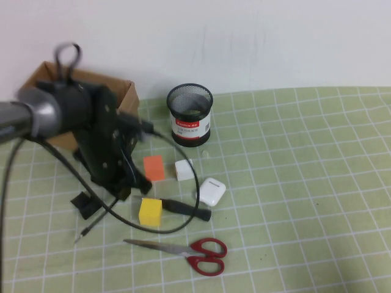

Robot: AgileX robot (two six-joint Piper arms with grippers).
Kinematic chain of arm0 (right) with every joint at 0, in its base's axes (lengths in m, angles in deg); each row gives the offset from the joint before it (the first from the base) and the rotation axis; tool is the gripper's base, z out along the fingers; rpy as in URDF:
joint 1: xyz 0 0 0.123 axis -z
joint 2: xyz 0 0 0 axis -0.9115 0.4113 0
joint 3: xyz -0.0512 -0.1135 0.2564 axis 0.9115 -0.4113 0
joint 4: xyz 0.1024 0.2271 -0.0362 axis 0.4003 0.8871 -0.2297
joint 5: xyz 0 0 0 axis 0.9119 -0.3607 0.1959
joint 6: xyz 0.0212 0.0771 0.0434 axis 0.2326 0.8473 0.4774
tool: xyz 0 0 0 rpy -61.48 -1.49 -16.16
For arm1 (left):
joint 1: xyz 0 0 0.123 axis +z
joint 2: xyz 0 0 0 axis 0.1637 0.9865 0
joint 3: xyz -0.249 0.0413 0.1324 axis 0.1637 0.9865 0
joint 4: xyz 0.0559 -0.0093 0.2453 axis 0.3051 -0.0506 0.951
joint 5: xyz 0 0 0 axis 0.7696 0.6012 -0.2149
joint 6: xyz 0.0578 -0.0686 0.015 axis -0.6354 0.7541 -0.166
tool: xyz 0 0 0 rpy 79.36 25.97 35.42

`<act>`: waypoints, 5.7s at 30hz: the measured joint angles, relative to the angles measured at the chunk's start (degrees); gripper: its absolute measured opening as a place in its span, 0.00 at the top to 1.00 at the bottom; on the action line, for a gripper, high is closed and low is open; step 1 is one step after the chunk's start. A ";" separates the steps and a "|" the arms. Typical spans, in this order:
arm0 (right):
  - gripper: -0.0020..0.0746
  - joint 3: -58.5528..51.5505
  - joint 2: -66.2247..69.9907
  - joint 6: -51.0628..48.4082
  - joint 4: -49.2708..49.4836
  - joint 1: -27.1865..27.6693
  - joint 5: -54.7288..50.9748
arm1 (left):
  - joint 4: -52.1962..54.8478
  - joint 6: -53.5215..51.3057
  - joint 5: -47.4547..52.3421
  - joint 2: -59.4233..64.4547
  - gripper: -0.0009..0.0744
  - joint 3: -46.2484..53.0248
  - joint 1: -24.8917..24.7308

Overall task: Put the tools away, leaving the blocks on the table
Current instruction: Pick up the long Screwdriver from the table, then place the long Screwdriver into the round holder, then pick up the scissors from the table

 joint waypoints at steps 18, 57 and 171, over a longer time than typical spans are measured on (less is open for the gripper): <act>0.99 0.00 0.00 0.00 0.00 0.00 0.00 | -1.29 0.65 -35.46 -28.14 0.92 7.24 -11.83; 0.99 0.00 0.00 0.00 0.00 0.00 0.00 | 3.97 14.96 -86.38 6.82 0.79 1.70 -5.12; 0.99 0.00 0.00 0.00 0.00 0.00 0.00 | -10.20 -65.41 -2.35 4.12 0.83 5.42 -12.81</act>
